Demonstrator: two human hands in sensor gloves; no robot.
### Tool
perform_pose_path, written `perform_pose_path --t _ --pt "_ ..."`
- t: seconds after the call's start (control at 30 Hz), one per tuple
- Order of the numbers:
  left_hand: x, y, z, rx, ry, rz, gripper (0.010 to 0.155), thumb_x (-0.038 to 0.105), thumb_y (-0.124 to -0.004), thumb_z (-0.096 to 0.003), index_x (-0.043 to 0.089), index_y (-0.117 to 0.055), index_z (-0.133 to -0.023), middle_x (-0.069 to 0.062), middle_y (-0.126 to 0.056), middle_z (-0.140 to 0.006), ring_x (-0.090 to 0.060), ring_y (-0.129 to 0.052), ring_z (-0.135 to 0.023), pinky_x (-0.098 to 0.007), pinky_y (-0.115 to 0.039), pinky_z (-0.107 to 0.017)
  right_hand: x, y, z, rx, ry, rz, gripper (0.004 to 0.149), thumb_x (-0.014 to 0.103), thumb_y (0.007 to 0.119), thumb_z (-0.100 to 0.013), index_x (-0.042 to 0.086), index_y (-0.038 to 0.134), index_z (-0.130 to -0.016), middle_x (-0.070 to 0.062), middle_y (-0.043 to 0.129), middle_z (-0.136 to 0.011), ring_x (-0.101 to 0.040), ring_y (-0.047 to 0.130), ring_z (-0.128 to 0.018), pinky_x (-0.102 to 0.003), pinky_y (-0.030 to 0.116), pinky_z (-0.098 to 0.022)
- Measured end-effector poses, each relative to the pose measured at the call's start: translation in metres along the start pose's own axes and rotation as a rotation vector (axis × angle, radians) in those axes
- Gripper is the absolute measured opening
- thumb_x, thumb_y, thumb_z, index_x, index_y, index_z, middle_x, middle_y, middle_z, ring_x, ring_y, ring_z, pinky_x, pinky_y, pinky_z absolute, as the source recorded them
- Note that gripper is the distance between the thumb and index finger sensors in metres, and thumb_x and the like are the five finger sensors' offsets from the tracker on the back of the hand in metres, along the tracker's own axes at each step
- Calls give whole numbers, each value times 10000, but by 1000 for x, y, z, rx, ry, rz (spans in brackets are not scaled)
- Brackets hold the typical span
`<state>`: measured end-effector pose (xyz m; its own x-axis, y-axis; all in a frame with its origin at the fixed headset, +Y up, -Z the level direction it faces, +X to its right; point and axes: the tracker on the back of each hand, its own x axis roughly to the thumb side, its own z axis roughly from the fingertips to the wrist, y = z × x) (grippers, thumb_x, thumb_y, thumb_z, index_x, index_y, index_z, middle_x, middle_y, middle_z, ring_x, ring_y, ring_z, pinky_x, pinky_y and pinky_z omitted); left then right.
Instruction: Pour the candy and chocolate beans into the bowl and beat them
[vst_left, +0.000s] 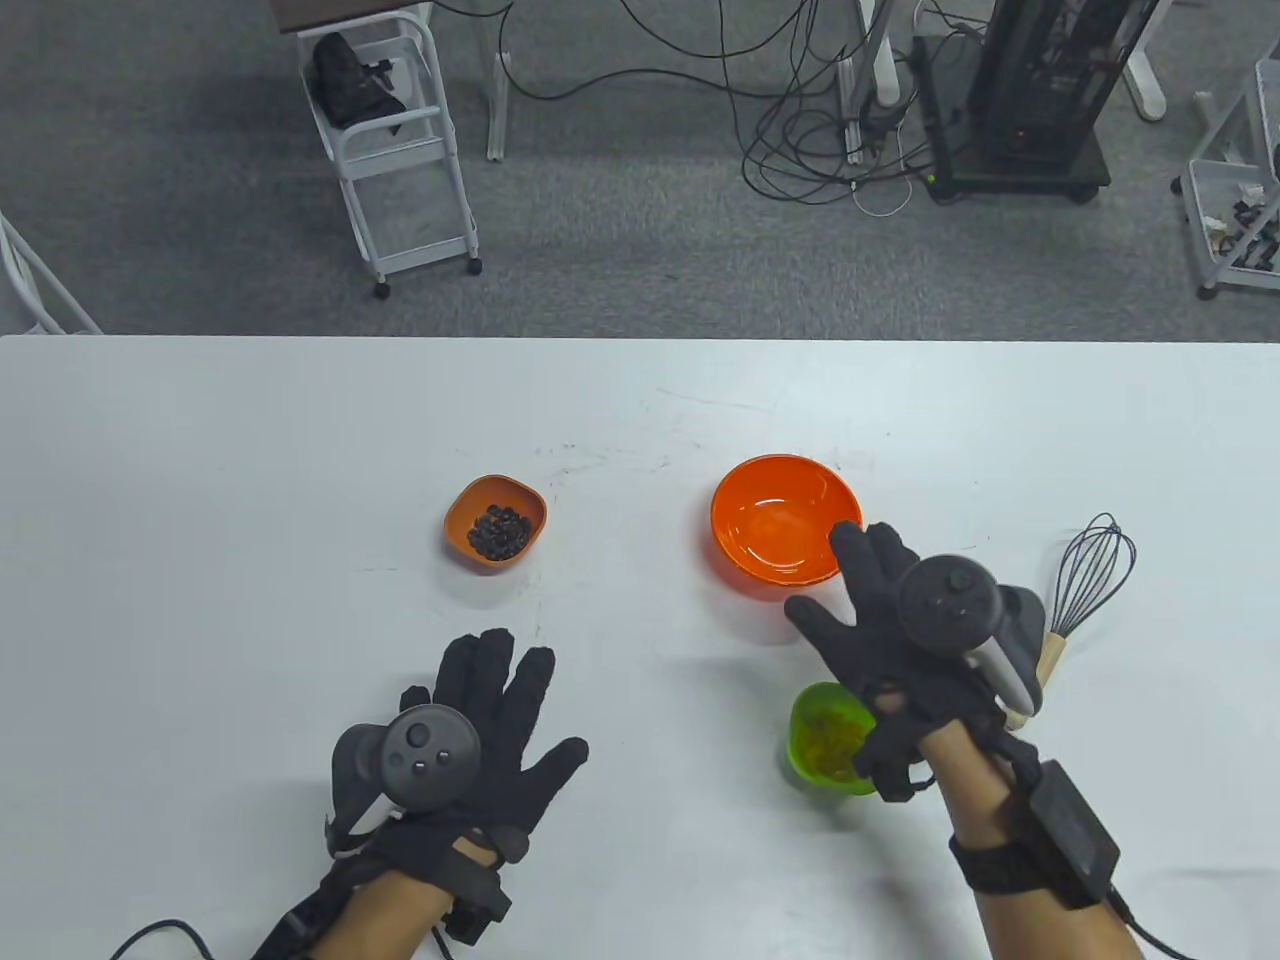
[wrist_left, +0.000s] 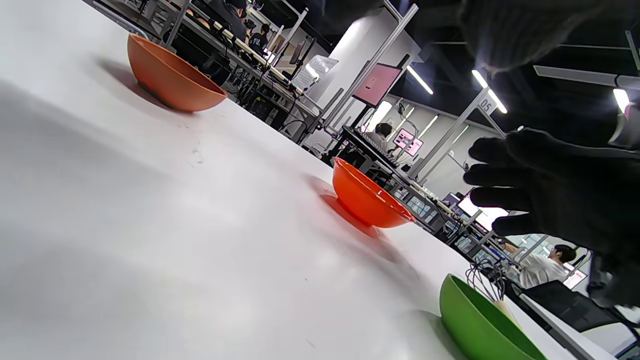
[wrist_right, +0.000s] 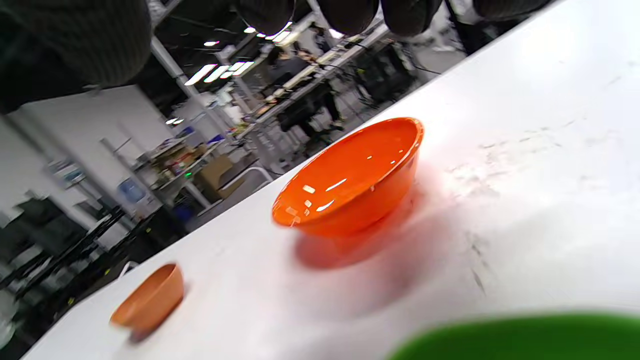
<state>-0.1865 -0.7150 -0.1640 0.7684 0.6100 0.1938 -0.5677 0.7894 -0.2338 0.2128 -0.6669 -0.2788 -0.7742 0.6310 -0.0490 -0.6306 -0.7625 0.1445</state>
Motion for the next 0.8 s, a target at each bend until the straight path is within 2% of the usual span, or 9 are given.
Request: perform_pose_path --t 0.07,0.13,0.2,0.3,0.37,0.47,0.6,0.8 --pt "0 -1 0 4 6 0 906 735 -670 -481 325 -224 -1154 -130 -155 -1217 -444 -80 -1092 -834 -150 -584 -11 -8 -25 18 65 -70 906 664 706 -484 125 371 -1130 -234 376 -1158 -577 457 -1014 -793 504 -624" --pt "0 -1 0 -12 12 -12 902 736 -666 -482 322 -238 -1159 -133 -152 -1216 -445 -77 -1091 -834 -152 -586 -31 -11 -53 9 187 -202 902 648 720 -483 90 398 -1114 -237 436 -1139 -564 534 -992 -768 561 -615" --pt "0 -2 0 -7 13 -10 899 734 -668 -483 320 -246 -1160 -134 -156 -1216 -444 -80 -1092 -833 -156 -587 -51 -11 -73 4 307 -296 891 622 746 -483 50 438 -1093 -261 516 -1099 -554 672 -918 -705 682 -582" --pt "1 -2 0 -19 16 -10 897 732 -667 -485 321 -240 -1158 -141 -154 -1213 -446 -82 -1090 -832 -167 -591 -75 -3 -93 23 430 -341 865 591 777 -482 15 501 -1065 -274 664 -1012 -512 856 -753 -637 827 -484" --pt "2 -2 0 -24 14 -15 897 733 -665 -486 325 -235 -1158 -138 -148 -1213 -446 -78 -1090 -831 -175 -595 -83 3 -99 59 476 -322 844 579 793 -482 4 542 -1046 -247 769 -934 -448 959 -616 -560 903 -392" --pt "3 -2 0 -21 11 -20 896 732 -667 -486 325 -238 -1159 -140 -153 -1213 -447 -83 -1090 -830 -181 -596 -88 12 -106 100 517 -270 820 571 821 -476 9 590 -1027 -231 821 -885 -405 1000 -529 -493 932 -331" --pt "3 -1 1 -24 37 -22 891 730 -666 -488 322 -246 -1160 -144 -158 -1211 -451 -91 -1089 -823 -212 -613 -87 22 -114 93 527 -226 667 510 837 -480 42 741 -945 -154 947 -718 -304 1042 -360 -416 958 -235" --pt "2 0 1 -20 39 -18 889 730 -665 -490 320 -250 -1161 -147 -160 -1211 -453 -95 -1089 -823 -219 -613 -84 29 -121 65 521 -164 519 422 862 -473 80 832 -863 -60 1001 -562 -208 1026 -204 -352 952 -131"
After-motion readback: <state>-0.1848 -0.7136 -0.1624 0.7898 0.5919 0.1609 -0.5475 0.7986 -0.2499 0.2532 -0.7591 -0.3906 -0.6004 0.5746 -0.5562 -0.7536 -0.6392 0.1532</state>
